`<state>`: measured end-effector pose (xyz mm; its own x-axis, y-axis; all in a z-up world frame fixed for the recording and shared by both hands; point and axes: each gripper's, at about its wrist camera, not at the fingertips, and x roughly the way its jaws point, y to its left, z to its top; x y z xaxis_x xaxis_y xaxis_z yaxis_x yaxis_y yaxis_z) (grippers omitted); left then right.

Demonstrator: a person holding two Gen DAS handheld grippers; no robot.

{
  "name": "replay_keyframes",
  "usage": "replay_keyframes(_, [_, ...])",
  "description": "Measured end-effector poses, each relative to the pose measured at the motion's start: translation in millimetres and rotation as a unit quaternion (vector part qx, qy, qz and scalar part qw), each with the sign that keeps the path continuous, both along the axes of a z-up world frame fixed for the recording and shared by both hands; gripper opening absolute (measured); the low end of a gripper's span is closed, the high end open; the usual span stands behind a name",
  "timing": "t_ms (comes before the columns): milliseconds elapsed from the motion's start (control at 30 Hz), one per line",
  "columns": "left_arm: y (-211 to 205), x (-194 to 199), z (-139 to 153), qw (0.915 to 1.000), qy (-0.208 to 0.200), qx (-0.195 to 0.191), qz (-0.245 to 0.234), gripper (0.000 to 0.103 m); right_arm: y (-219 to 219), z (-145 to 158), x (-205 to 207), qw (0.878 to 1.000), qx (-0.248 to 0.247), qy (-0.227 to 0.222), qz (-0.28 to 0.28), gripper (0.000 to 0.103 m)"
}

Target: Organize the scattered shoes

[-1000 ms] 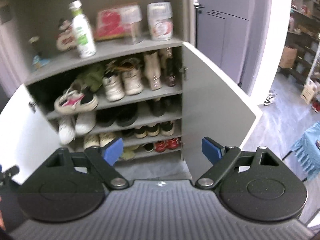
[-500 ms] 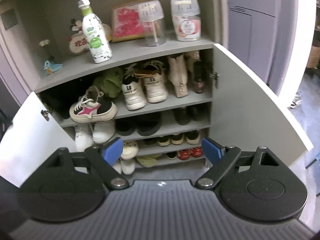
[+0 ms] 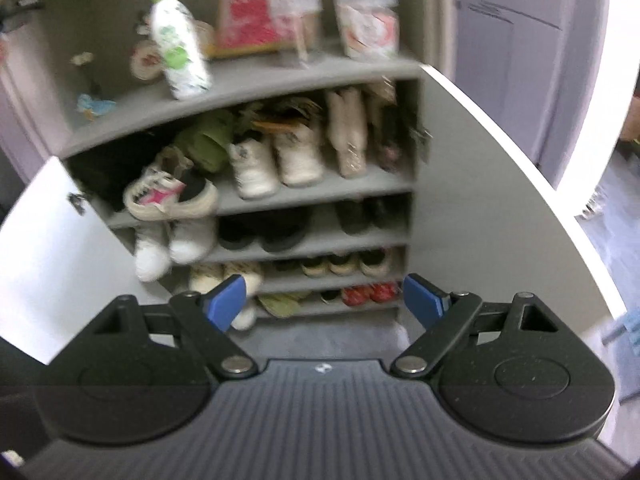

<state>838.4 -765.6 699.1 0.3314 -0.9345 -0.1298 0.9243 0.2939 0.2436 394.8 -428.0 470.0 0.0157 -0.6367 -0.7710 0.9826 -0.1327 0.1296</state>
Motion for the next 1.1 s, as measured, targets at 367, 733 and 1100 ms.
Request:
replay_keyframes(367, [-41, 4, -11, 0.9976, 0.046, 0.045, 0.024, 0.096, 18, 5, -3, 0.999, 0.0, 0.006, -0.039, 0.088])
replay_keyframes(733, [-43, 2, -20, 0.9969, 0.045, 0.064, 0.005, 0.092, 22, 9, 7, 0.999, 0.001, 0.012, -0.042, 0.088])
replay_keyframes(1100, [-60, -42, -37, 0.9992, -0.013, 0.03, -0.023, 0.094, 17, 7, 26, 1.0, 0.004, 0.015, -0.018, 0.088])
